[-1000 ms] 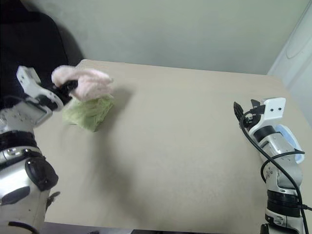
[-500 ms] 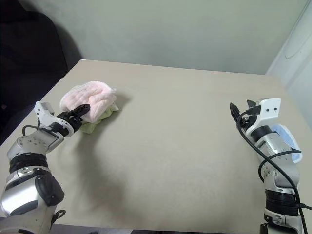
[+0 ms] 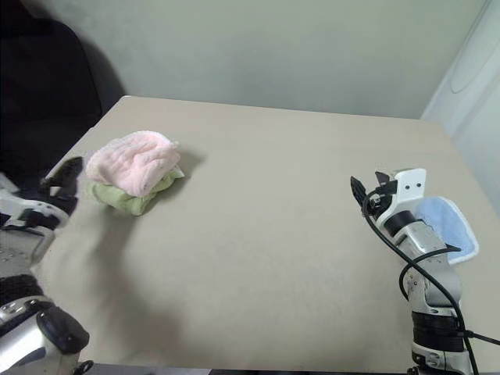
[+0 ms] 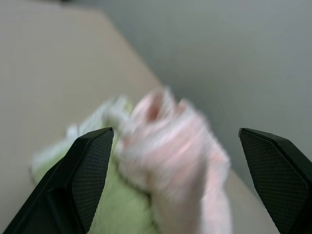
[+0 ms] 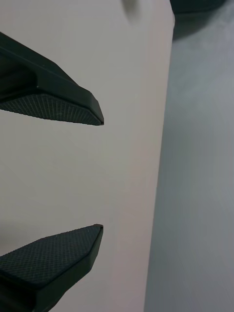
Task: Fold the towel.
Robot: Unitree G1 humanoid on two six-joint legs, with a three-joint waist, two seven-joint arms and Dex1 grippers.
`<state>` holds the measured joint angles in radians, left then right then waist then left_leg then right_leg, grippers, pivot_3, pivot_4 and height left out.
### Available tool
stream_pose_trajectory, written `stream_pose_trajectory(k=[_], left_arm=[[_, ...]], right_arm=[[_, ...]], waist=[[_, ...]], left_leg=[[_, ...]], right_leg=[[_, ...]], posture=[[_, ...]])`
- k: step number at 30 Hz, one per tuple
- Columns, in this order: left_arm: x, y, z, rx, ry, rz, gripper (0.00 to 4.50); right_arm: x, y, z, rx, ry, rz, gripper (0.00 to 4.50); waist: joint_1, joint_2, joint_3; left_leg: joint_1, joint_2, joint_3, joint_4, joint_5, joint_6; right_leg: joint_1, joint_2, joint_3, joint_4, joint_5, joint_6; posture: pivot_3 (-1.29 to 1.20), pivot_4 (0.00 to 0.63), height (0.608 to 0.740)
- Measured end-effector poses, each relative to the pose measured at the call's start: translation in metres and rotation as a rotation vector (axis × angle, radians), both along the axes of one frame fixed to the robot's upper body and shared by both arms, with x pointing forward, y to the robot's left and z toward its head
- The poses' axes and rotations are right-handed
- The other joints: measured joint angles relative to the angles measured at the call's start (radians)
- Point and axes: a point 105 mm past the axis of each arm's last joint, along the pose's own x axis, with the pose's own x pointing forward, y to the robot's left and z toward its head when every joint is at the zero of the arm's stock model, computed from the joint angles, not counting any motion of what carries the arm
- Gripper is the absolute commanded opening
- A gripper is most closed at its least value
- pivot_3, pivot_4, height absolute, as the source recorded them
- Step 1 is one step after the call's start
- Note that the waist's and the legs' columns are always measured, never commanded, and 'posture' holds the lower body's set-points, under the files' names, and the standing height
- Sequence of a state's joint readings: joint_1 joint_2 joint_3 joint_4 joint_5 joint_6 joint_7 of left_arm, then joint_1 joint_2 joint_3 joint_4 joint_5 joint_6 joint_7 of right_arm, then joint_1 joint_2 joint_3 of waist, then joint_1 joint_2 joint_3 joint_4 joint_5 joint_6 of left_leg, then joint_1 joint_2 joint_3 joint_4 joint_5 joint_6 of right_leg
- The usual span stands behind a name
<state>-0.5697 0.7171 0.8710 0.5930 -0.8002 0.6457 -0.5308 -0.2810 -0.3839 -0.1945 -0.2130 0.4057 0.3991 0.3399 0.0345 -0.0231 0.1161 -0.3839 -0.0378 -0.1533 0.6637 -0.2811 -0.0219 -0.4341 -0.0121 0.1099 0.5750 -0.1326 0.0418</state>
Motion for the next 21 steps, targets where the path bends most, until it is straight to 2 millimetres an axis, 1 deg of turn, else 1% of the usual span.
stream_pose_trajectory(k=[2, 4, 5, 7, 9, 11, 12, 13, 14, 16, 21], left_arm=[[-0.018, -0.002, 0.013, 0.12, -0.042, -0.015, 4.45], [-0.03, -0.013, 0.026, 0.22, -0.083, -0.062, 4.45], [-0.039, -0.024, 0.032, 0.302, -0.093, -0.104, 4.45], [-0.046, -0.049, 0.043, 0.412, -0.117, -0.191, 4.45], [-0.047, -0.075, 0.043, 0.534, -0.087, -0.279, 4.45], [-0.044, -0.106, 0.023, 0.705, 0.001, -0.377, 4.45], [-0.042, -0.124, 0.005, 0.783, 0.054, -0.434, 4.45], [-0.041, -0.144, -0.015, 0.823, 0.095, -0.512, 4.45], [-0.04, -0.159, -0.03, 0.829, 0.109, -0.562, 4.45], [-0.038, -0.173, -0.046, 0.834, 0.125, -0.606, 4.45], [-0.029, -0.191, -0.056, 0.888, 0.094, -0.611, 4.45]], right_arm=[[-0.001, 0.006, -0.002, -0.006, 0.006, 0.032, 3.4], [-0.002, 0.011, -0.005, -0.015, 0.02, 0.066, 3.4], [-0.004, 0.017, -0.009, -0.036, 0.033, 0.106, 3.4], [-0.008, 0.026, -0.017, -0.058, 0.059, 0.164, 3.4], [-0.011, 0.035, -0.02, -0.072, 0.071, 0.218, 3.4], [-0.012, 0.039, -0.022, -0.087, 0.078, 0.251, 3.4], [-0.012, 0.039, -0.024, -0.097, 0.085, 0.262, 3.4], [-0.011, 0.038, -0.027, -0.103, 0.097, 0.267, 3.4], [-0.011, 0.04, -0.031, -0.111, 0.105, 0.273, 3.4], [-0.011, 0.044, -0.034, -0.123, 0.111, 0.283, 3.4], [-0.013, 0.044, -0.037, -0.116, 0.107, 0.275, 3.4]], waist=[[-0.002, -0.001, -0.001], [-0.001, -0.002, -0.001], [0.0, -0.002, -0.001], [0.002, -0.002, -0.001], [0.003, -0.001, -0.001], [0.003, 0.0, -0.002], [0.003, 0.002, -0.004], [0.003, 0.003, -0.004], [0.003, 0.002, -0.004], [-0.002, -0.002, -0.005], [-0.006, -0.002, -0.007]], left_leg=[[0.0, 0.0, 0.0, 0.0, -0.001, -0.001], [0.0, 0.0, -0.002, 0.0, -0.004, -0.005], [-0.001, 0.0, -0.002, 0.0, -0.005, -0.007], [-0.001, 0.0, -0.004, 0.0, -0.005, -0.008], [-0.001, -0.001, -0.004, 0.0, -0.005, -0.008], [0.001, -0.002, -0.004, 0.001, -0.005, -0.007], [0.001, -0.002, -0.003, 0.001, -0.006, -0.006], [0.001, -0.002, -0.003, 0.001, -0.006, -0.006], [0.0, -0.002, -0.003, 0.001, -0.006, -0.006], [-0.004, 0.001, -0.003, 0.0, -0.007, -0.009], [0.0, 0.004, -0.002, -0.002, -0.006, -0.009]], right_leg=[[0.0, 0.0, 0.0, 0.0, -0.001, -0.001], [0.0, 0.0, 0.0, 0.0, -0.002, -0.004], [0.0, 0.001, 0.0, 0.0, -0.003, -0.005], [-0.001, 0.001, 0.0, 0.001, -0.004, -0.007], [0.0, 0.0, 0.0, 0.001, -0.004, -0.007], [-0.002, -0.001, 0.001, 0.0, -0.005, -0.008], [-0.001, -0.002, 0.002, 0.0, -0.007, -0.011], [-0.002, -0.003, 0.002, 0.0, -0.008, -0.012], [-0.003, -0.003, 0.002, 0.001, -0.008, -0.012], [-0.005, -0.002, 0.0, 0.004, -0.007, -0.012], [-0.003, 0.001, -0.001, 0.005, -0.007, -0.012]], posture=[[0.0, 0.15, 0.74], [0.0, 0.15, 0.74], [0.0, 0.15, 0.74], [0.0, 0.15, 0.74], [0.0, 0.15, 0.74], [0.0, 0.15, 0.74], [0.0, 0.15, 0.74], [0.0, 0.15, 0.74], [0.0, 0.15, 0.74], [0.0, 0.15, 0.74], [0.0, 0.15, 0.74]])
